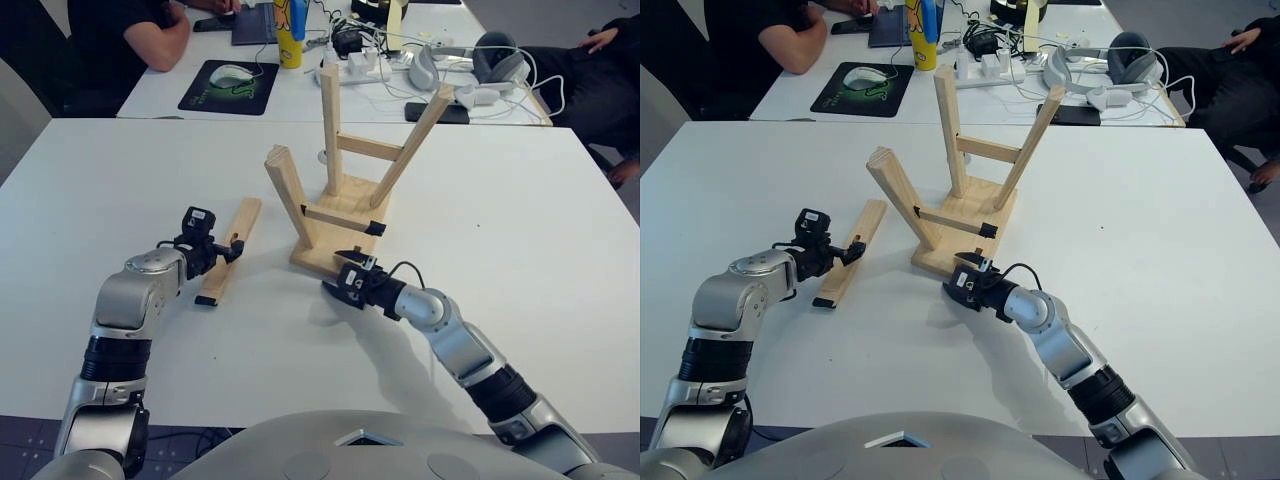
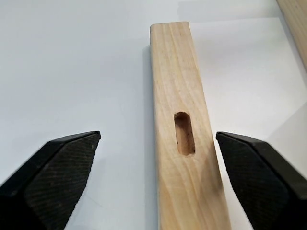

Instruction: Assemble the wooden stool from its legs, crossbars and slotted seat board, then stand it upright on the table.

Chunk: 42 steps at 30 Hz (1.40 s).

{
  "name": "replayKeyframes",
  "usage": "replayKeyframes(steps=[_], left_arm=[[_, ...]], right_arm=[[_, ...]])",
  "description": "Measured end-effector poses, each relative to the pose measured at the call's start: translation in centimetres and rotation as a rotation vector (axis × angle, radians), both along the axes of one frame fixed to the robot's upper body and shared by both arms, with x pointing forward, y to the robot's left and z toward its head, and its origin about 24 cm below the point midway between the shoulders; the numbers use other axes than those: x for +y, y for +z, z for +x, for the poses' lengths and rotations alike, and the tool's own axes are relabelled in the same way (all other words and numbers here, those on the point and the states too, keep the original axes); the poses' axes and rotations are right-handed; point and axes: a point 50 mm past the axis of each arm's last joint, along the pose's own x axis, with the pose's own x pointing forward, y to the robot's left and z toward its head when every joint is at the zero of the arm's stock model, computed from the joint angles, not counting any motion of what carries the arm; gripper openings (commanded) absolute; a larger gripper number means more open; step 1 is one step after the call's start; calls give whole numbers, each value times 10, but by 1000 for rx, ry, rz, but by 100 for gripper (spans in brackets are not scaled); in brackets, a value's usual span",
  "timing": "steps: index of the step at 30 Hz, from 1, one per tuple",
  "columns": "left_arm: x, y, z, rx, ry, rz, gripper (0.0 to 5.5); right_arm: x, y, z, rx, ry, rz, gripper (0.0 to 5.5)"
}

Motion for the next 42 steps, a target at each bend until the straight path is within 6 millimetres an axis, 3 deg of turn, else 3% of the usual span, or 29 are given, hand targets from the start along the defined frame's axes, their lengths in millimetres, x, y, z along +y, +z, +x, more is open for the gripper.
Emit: replayKeyframes(steps=[8, 13, 26, 31, 36, 42], left_arm=[[-11, -7, -5, 67, 4, -40, 448], [0, -7, -4, 64, 23, 16, 387], [3, -10, 6, -1, 8, -21, 210], [14, -2, 18, -84, 53, -55, 207], [27, 13, 27, -180, 89, -80, 207], [45, 41, 35, -318, 103, -137, 207]], right_arm=[[2, 2, -1, 7, 11, 1, 337], [2, 2, -1, 11, 9, 0, 337], [1, 5, -1, 31, 33, 16, 337], [0, 7, -3, 17, 47, 44, 337], [-7, 19, -10, 81, 68, 109, 337], [-27, 65, -22, 299, 114, 361, 337]])
